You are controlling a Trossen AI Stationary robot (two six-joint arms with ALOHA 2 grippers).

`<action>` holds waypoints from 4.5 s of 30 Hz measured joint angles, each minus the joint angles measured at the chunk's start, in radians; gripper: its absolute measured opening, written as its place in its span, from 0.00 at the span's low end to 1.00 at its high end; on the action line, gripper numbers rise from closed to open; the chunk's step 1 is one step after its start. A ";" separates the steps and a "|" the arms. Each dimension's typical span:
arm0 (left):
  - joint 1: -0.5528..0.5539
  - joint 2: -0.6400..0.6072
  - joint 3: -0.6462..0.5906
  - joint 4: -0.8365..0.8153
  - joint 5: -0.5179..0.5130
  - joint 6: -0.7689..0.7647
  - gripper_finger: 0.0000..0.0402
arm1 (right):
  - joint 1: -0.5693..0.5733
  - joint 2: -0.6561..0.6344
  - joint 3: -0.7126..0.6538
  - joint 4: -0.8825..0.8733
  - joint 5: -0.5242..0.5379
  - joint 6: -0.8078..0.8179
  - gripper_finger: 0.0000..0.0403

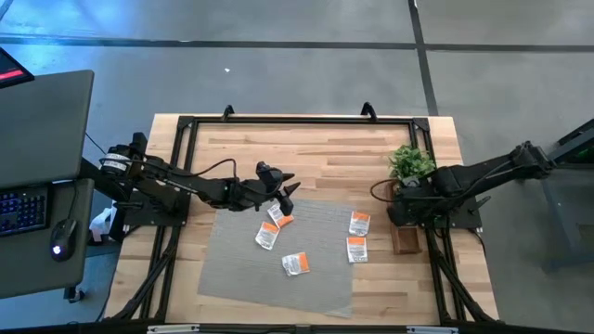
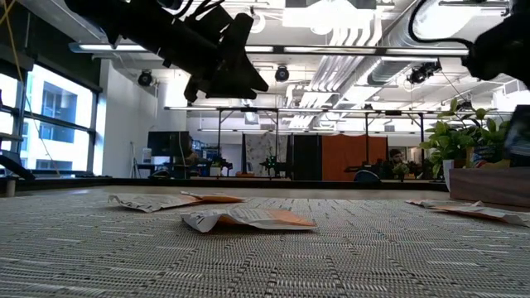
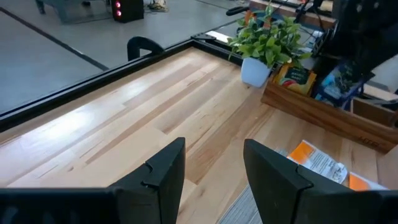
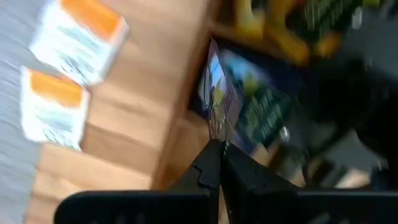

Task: Pick & Place Tea
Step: Put the black tea bag into the middle section of the wooden organizer, then put the white tea bag into the bottom section of the wooden organizer

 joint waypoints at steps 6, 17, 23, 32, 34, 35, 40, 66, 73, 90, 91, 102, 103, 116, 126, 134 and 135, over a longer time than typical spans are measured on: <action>0.000 0.000 0.000 -0.023 0.000 0.000 0.41 | -0.018 0.008 0.001 -0.006 -0.044 0.002 0.03; 0.000 0.000 0.000 -0.040 0.002 -0.002 0.41 | -0.018 0.040 -0.021 -0.029 -0.036 0.031 0.14; 0.000 0.000 0.000 -0.039 0.002 -0.002 0.40 | -0.018 0.053 -0.022 -0.029 -0.044 0.017 0.24; 0.000 0.000 0.000 -0.036 0.013 0.001 0.40 | -0.016 0.052 0.100 0.067 0.094 -0.124 0.23; 0.000 0.000 0.000 -0.035 0.023 0.001 0.40 | -0.001 0.054 0.118 0.210 0.165 -0.207 0.22; 0.000 0.000 0.000 -0.036 0.024 0.001 0.40 | 0.009 0.061 0.118 0.288 0.192 -0.250 0.22; 0.000 0.000 0.000 -0.036 0.026 0.001 0.40 | 0.057 0.205 0.087 0.578 0.208 -0.456 0.21; 0.000 0.000 0.000 -0.035 0.026 0.000 0.40 | 0.019 0.729 0.136 0.602 0.102 -0.987 0.21; 0.000 0.000 0.000 -0.035 0.026 0.000 0.40 | 0.018 0.729 0.135 0.609 0.165 -1.039 0.21; 0.000 0.000 0.000 -0.034 0.026 -0.001 0.40 | 0.008 0.736 0.131 0.612 0.125 -1.075 0.02; 0.000 0.000 0.000 -0.032 0.026 -0.002 0.40 | 0.008 0.715 0.130 0.604 0.124 -1.076 0.03; 0.020 0.000 0.015 -0.005 0.340 -0.231 0.40 | 0.070 0.550 0.133 0.914 0.278 -1.875 0.01; 0.030 0.000 0.022 -0.006 0.397 -0.270 0.40 | 0.077 0.560 0.133 0.953 0.309 -1.984 0.01; 0.094 0.014 0.072 -0.190 0.636 -0.456 0.40 | 0.045 0.632 0.133 1.137 0.445 -2.342 0.01; 0.092 0.038 0.072 -0.166 0.562 -0.439 0.40 | -0.045 0.631 0.133 1.148 0.352 -2.253 0.01; 0.092 0.088 0.084 -0.049 0.566 -0.383 0.40 | -0.086 0.631 0.134 1.148 0.315 -2.246 0.01; 0.092 0.091 0.085 -0.060 0.566 -0.379 0.40 | -0.089 0.631 0.134 1.149 0.304 -2.246 0.01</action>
